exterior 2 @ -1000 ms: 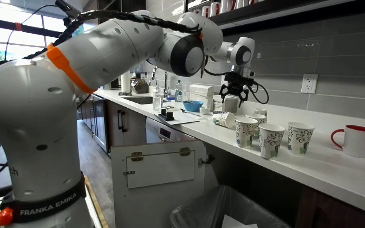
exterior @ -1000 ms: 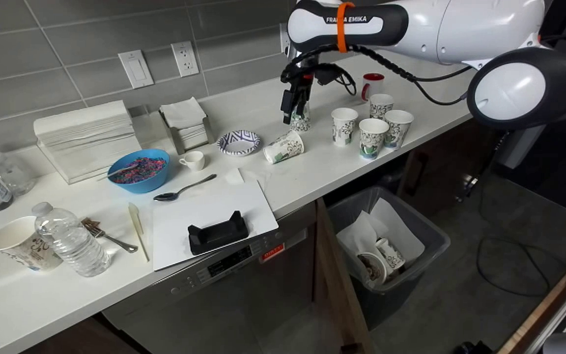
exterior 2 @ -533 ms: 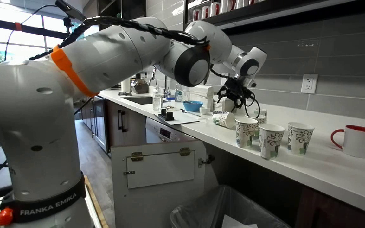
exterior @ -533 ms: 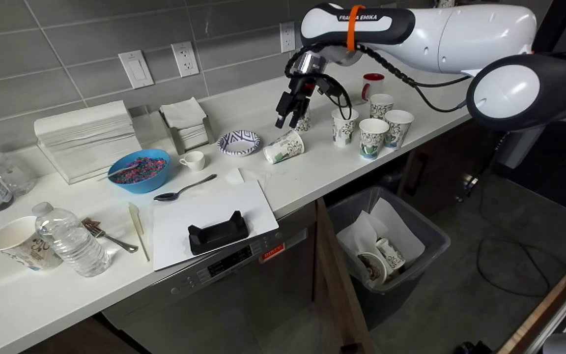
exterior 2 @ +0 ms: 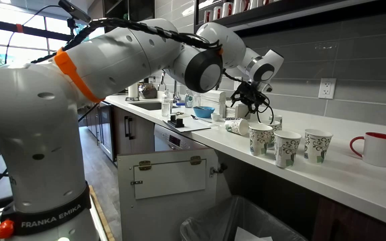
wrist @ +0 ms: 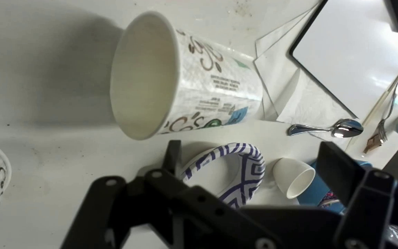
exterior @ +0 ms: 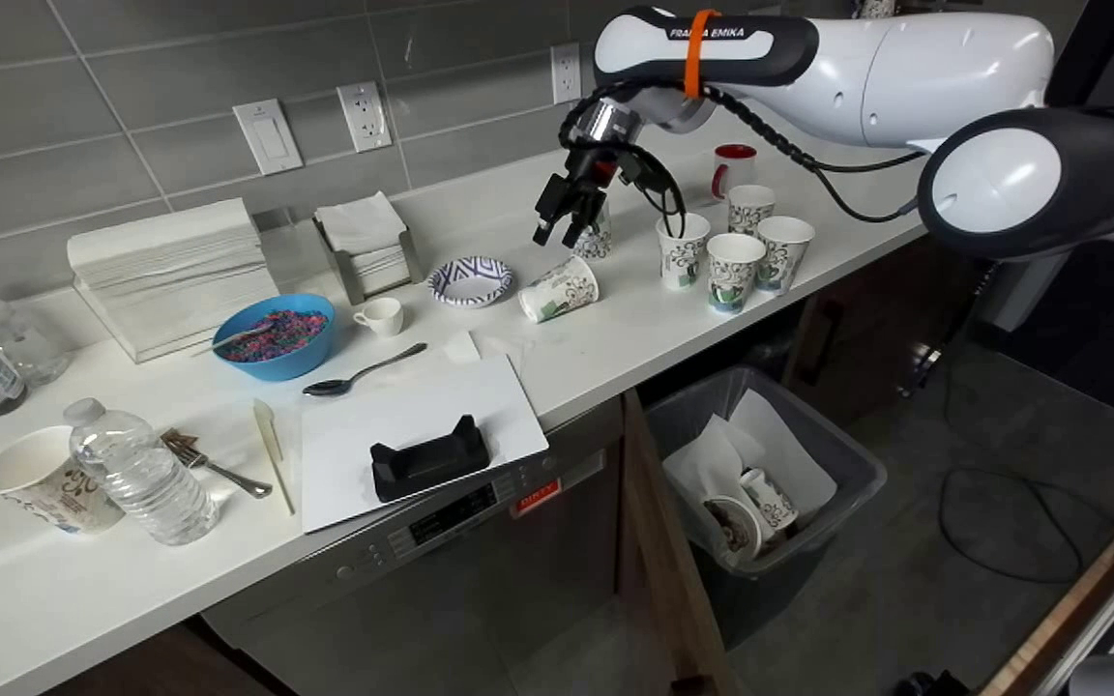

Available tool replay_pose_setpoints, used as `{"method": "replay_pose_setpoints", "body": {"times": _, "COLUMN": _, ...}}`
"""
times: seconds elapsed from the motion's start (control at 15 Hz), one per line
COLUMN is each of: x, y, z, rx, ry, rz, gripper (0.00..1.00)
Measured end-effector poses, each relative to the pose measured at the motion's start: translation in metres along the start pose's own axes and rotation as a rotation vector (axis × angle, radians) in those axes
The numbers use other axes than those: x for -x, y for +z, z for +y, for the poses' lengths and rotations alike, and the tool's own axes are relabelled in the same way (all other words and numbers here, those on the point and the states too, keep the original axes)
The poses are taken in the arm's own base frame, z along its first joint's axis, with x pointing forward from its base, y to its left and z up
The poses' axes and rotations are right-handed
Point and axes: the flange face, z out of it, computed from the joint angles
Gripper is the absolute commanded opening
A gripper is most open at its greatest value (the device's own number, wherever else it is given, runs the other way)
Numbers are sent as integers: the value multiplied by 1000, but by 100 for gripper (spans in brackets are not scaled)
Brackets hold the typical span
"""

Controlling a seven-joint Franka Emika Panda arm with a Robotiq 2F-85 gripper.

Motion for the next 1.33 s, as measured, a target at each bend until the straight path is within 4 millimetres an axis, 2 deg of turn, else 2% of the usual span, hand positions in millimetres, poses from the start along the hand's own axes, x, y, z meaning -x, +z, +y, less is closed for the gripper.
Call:
{"method": "replay_pose_setpoints", "body": {"times": 0.6, "x": 2, "y": 4, "z": 7, "rx": 110, "ry": 67, "rz": -36, "gripper": 100}}
{"method": "replay_pose_setpoints", "body": {"times": 1.33, "x": 3, "y": 10, "z": 7, "rx": 140, "ry": 116, "rz": -49, "gripper": 100}}
